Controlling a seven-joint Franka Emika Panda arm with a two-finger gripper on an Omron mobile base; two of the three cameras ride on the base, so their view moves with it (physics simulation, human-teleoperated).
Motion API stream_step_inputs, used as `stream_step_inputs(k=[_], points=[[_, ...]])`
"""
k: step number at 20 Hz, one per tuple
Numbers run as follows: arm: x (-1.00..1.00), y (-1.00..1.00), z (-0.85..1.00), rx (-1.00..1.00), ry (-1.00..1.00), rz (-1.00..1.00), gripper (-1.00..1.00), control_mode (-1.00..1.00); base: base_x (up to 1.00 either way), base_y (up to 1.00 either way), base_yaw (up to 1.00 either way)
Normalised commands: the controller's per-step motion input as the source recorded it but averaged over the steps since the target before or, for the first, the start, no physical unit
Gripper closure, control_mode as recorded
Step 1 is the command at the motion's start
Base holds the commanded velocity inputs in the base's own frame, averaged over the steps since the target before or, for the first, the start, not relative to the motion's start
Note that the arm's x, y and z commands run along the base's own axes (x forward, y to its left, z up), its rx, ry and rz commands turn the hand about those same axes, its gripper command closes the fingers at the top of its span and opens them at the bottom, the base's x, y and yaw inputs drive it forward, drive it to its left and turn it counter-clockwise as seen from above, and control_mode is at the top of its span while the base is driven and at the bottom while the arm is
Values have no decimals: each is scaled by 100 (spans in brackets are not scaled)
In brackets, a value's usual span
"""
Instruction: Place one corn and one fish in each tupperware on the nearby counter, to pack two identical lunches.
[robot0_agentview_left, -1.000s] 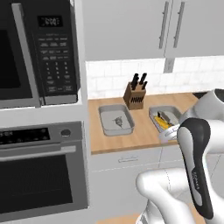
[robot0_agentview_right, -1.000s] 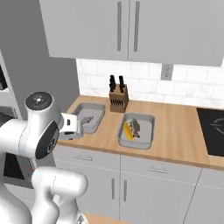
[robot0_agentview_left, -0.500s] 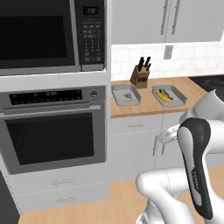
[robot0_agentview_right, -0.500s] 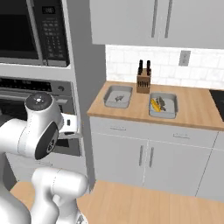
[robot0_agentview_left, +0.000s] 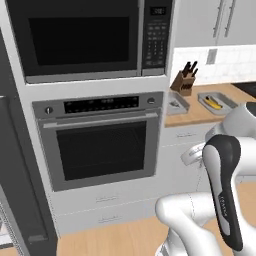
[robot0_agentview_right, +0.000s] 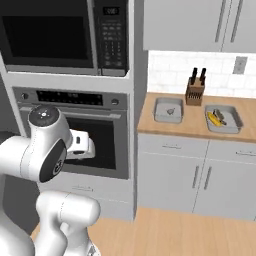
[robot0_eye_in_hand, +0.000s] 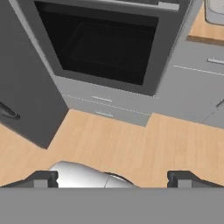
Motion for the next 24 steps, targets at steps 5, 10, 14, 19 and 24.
stream_step_inputs(k=[5,10,14,19,24], points=[[0,0,0,0,0,0,-100,100,-27,94,-9],[0,0,0,0,0,0,-100,100,-99,55,-6],[0,0,0,0,0,0,-100,100,-100,35,-3],[0,0,0,0,0,0,-100,100,-82,86,-1],[0,0,0,0,0,0,-100,100,-4,100,0]])
